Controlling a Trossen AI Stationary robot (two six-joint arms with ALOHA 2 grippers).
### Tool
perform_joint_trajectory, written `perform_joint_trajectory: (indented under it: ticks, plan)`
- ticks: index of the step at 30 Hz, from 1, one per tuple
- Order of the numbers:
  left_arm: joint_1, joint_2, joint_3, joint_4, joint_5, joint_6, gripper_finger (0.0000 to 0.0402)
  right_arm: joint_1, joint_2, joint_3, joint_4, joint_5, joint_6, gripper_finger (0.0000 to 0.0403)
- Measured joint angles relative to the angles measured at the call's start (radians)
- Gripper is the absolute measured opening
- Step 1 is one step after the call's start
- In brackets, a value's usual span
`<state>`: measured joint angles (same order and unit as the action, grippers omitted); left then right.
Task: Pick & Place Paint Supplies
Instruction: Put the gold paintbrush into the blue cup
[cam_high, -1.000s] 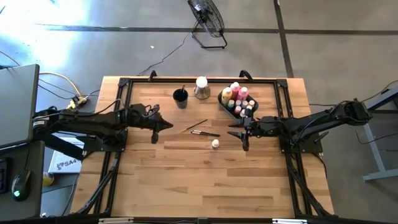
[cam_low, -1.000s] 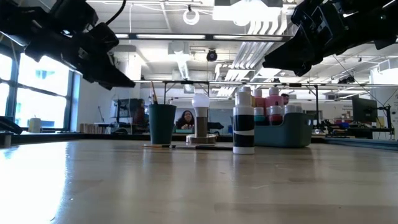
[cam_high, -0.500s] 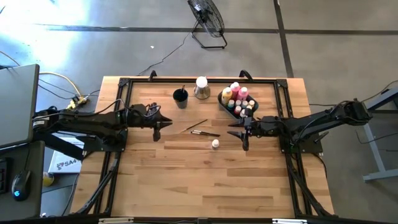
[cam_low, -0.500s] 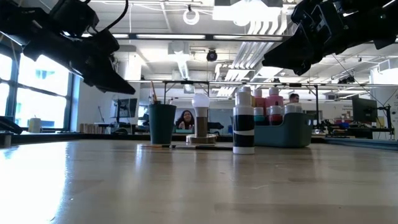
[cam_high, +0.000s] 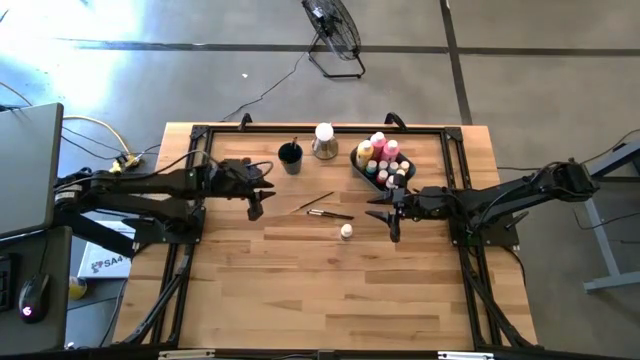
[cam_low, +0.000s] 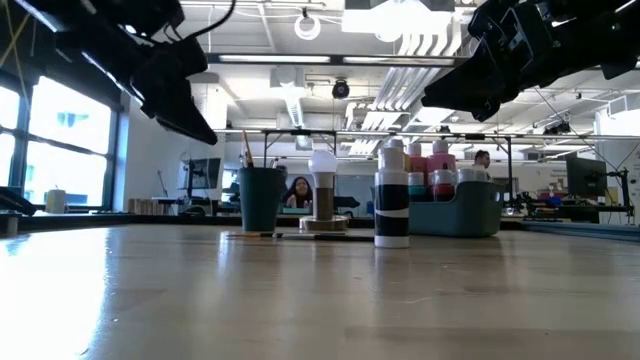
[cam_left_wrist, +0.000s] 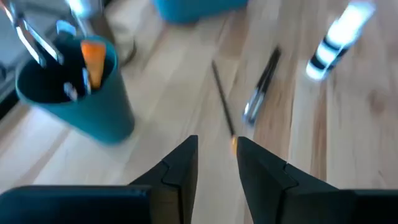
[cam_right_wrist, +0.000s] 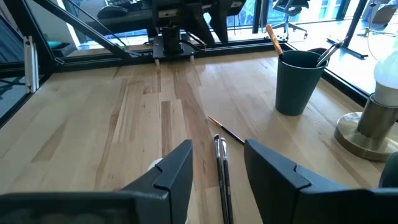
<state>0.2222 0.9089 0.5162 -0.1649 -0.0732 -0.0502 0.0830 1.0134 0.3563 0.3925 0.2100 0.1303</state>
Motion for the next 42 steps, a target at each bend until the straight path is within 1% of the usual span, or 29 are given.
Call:
perform_joint_trajectory:
  ticks: [2, 4, 10, 13, 17, 25, 33, 37, 40, 42]
  plan:
    - [0.000, 0.034, 0.050, -0.074, -0.007, 0.004, 0.0110, 0.000, 0.000, 0.000, 0.000, 0.000, 0.000, 0.0138]
    - [-0.008, 0.074, 0.096, -0.110, -0.010, 0.024, 0.0110, 0.000, 0.000, 0.000, -0.001, 0.000, -0.001, 0.0138]
    - [-0.021, 0.196, 0.178, -0.143, -0.042, 0.095, 0.0110, 0.000, 0.000, 0.000, -0.013, 0.000, -0.003, 0.0138]
    - [-0.019, 0.240, 0.185, -0.165, -0.023, 0.095, 0.0110, 0.000, 0.000, 0.000, -0.023, 0.000, -0.003, 0.0138]
    - [-0.022, 0.303, 0.185, -0.155, 0.070, 0.095, 0.0110, 0.000, 0.000, 0.000, -0.028, 0.000, -0.003, 0.0138]
    - [-0.020, 0.426, 0.185, -0.070, 0.059, 0.096, 0.0111, 0.000, 0.000, 0.000, -0.029, 0.000, -0.003, 0.0138]
    - [-0.020, 0.467, 0.184, -0.062, 0.069, 0.068, 0.0114, 0.000, 0.000, 0.000, -0.022, 0.000, -0.004, 0.0138]
    - [-0.020, 0.467, 0.184, -0.062, 0.116, 0.032, 0.0135, 0.000, 0.000, 0.000, -0.022, 0.000, -0.024, 0.0138]
    - [-0.020, 0.467, 0.184, -0.062, 0.119, -0.008, 0.0155, 0.000, 0.000, 0.000, -0.022, 0.000, -0.026, 0.0138]
    - [-0.020, 0.468, 0.184, -0.062, 0.118, -0.008, 0.0164, 0.000, 0.000, 0.000, -0.023, 0.000, -0.026, 0.0138]
